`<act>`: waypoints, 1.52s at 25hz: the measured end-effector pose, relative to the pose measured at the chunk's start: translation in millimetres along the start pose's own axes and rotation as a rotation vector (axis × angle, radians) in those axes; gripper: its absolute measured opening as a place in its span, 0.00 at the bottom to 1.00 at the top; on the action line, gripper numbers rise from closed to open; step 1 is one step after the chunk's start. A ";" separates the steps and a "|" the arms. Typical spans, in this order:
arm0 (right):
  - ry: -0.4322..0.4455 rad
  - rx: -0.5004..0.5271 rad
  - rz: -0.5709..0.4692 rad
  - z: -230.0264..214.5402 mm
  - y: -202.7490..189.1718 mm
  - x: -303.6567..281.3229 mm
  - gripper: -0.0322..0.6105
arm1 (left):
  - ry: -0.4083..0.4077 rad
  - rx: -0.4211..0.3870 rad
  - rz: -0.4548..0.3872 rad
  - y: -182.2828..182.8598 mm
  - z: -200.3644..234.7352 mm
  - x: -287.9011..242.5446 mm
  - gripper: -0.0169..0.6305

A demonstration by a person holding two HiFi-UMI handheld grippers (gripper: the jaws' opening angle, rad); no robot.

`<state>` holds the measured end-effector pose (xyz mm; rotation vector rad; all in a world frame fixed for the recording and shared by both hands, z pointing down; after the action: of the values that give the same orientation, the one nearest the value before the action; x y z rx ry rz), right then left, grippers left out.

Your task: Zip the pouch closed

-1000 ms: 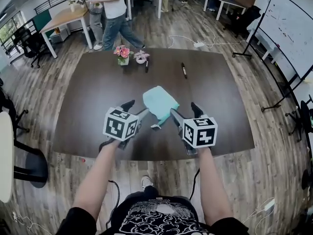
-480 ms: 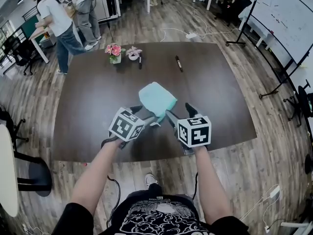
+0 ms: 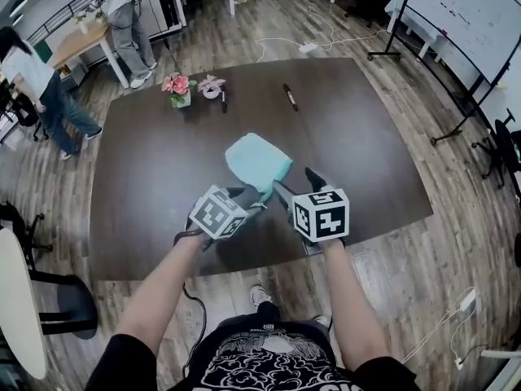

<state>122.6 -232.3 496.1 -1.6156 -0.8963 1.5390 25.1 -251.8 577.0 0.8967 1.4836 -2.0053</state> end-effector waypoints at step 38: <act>-0.053 -0.024 0.066 -9.1 -7.1 -7.8 0.56 | -0.161 0.145 -0.056 -4.3 5.3 -11.9 0.06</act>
<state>131.2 -235.9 506.4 -1.6426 -0.9016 1.6291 28.8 -255.6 589.7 0.7377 1.3026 -2.1927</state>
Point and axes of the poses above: the fingertips, and each gripper's own axes: x backward along the fingers, z to its left, y out of its top, the point moved 1 cm from there along x, backward along the fingers, and after that the axes turned 9 degrees about x, right-handed, at the moved point
